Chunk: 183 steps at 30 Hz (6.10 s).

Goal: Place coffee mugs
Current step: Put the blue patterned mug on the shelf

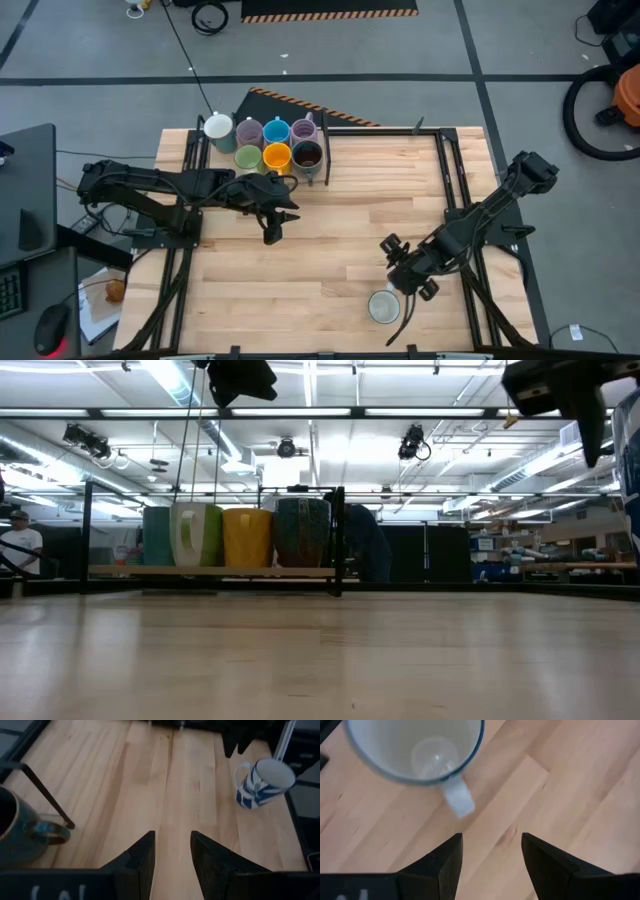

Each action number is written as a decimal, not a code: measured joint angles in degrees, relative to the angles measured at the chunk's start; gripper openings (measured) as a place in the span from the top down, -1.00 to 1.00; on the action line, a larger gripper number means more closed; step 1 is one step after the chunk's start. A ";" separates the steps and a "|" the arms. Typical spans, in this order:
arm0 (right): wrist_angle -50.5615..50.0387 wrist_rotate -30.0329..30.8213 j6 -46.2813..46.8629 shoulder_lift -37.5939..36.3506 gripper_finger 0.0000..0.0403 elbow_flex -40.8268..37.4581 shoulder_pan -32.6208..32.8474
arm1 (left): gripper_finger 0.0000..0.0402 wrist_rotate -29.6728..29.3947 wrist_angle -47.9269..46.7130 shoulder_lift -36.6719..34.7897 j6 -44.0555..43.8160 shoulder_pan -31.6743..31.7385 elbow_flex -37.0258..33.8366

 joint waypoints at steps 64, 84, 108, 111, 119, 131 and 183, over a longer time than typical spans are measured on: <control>9.08 3.58 13.92 9.95 0.62 0.26 -10.72 | 0.35 0.01 1.09 9.75 -6.26 -3.82 -0.01; -0.57 8.02 39.24 9.80 0.61 0.33 -27.44 | 0.35 -11.47 1.64 12.65 -20.55 -4.10 0.00; 7.65 4.11 40.11 9.91 0.27 0.13 -27.27 | 0.35 -9.94 -4.70 12.61 -19.49 -4.49 0.00; 7.65 3.55 39.28 9.21 0.23 0.13 -26.77 | 0.35 -8.81 -4.70 12.61 -19.53 -4.49 0.00; 12.52 2.80 36.62 6.29 0.20 0.13 -24.96 | 0.35 -8.80 -5.68 12.61 -19.66 -4.49 0.00; 20.98 -7.17 31.32 6.28 0.21 0.13 -23.58 | 0.35 -8.82 -6.14 12.59 -20.98 -4.49 0.00; 28.94 14.37 9.95 -26.97 0.22 -24.72 -17.59 | 0.43 -41.46 46.12 43.24 -18.49 -22.77 0.19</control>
